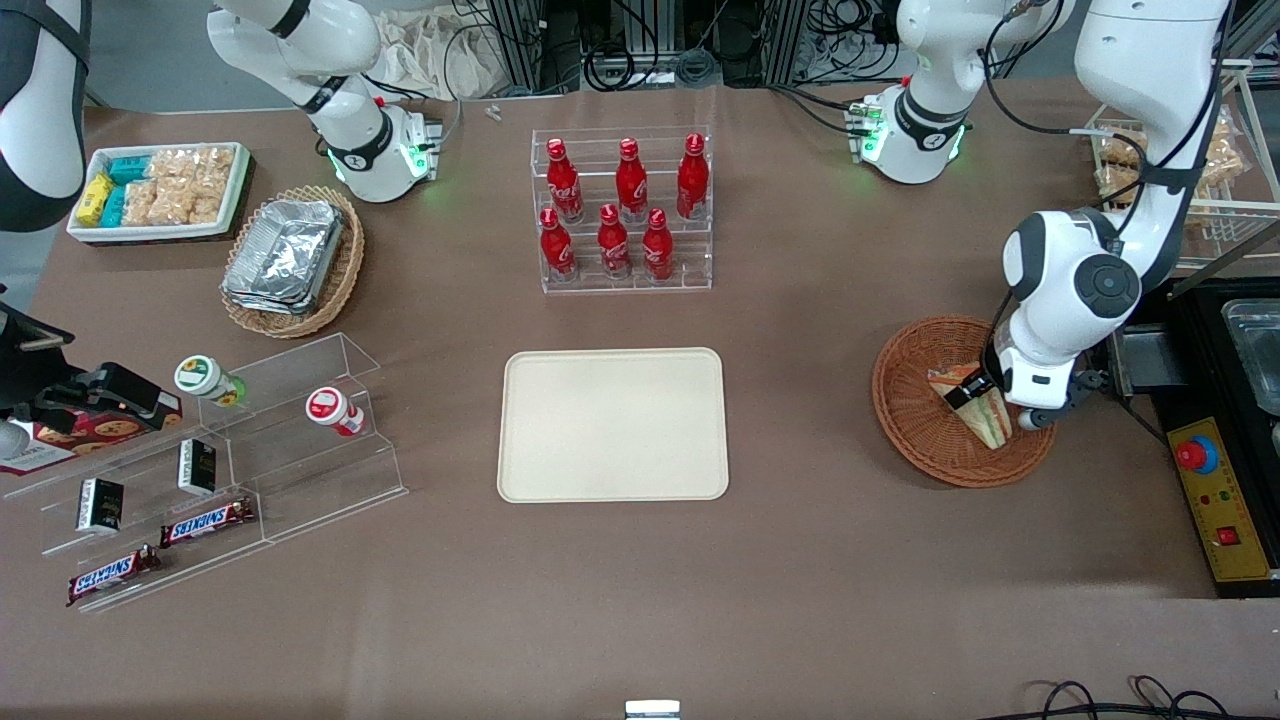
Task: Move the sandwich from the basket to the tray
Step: 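Lower the open left gripper around the sandwich and close it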
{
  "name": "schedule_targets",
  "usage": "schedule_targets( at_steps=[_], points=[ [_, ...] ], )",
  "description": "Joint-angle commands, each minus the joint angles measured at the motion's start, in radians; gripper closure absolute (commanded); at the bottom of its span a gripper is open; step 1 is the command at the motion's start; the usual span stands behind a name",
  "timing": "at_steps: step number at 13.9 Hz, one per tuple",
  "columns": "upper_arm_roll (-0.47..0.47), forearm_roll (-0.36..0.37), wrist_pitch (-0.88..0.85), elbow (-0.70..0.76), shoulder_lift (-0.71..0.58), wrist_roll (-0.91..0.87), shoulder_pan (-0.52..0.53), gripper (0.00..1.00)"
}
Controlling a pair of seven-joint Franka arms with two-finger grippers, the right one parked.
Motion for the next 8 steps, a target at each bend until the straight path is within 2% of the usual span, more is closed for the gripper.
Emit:
schedule_targets(
  at_steps=[1,2,3,6,8],
  points=[
    [-0.004,0.016,0.04,-0.029,-0.023,-0.015,0.006,0.65],
    [-0.004,0.016,0.037,-0.026,-0.026,-0.007,0.006,0.83],
    [-0.004,0.016,0.032,-0.023,-0.029,-0.007,0.006,0.94],
    [-0.004,0.016,0.015,-0.017,-0.072,-0.007,0.006,0.96],
    [-0.004,0.016,-0.079,0.012,-0.135,0.049,0.006,0.96]
  ],
)
